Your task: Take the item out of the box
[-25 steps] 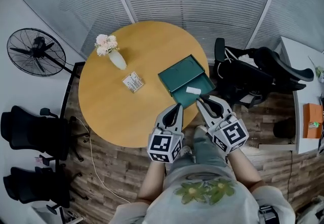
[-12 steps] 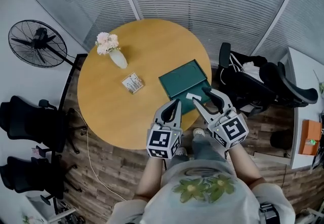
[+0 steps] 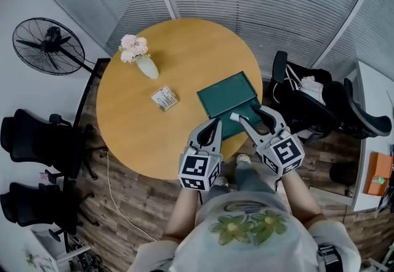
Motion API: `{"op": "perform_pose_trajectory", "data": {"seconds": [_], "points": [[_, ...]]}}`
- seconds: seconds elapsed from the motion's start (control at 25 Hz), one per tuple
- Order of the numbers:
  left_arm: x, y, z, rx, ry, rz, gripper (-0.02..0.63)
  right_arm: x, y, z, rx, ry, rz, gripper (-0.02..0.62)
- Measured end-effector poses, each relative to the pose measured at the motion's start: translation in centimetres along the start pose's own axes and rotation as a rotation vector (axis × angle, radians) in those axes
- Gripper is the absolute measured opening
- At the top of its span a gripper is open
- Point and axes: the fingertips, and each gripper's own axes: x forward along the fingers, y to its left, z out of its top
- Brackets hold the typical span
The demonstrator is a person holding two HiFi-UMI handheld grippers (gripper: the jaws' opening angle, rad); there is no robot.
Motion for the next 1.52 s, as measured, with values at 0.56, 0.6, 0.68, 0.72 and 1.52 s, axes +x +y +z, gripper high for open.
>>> {"op": "perform_pose_trajectory", "data": {"seconds": [0.56, 0.6, 0.68, 0.72, 1.52], "points": [[0.2, 1.4, -1.1, -0.008, 0.032, 0.034, 0.002, 2.2, -0.2, -4.0, -0.062, 0.136, 0.046, 0.184], [0.2, 1.5, -1.2, -0.010, 0.033, 0.038, 0.002, 2.4, -0.2, -4.3, -0.062, 0.145, 0.049, 0.184], [0.2, 1.8, -1.4, -0.015, 0.034, 0.044, 0.000, 2.7, -0.2, -4.7, -0.060, 0.159, 0.057, 0.184], [0.2, 1.9, -1.5, -0.018, 0.035, 0.048, 0.001, 2.9, -0.2, -5.0, -0.061, 0.165, 0.061, 0.184], [1.1, 3.4, -2.3, -0.026, 0.067, 0.082, 0.002, 6.2, -2.8, -13.0, -0.109, 0.372, 0.082, 0.183]]}}
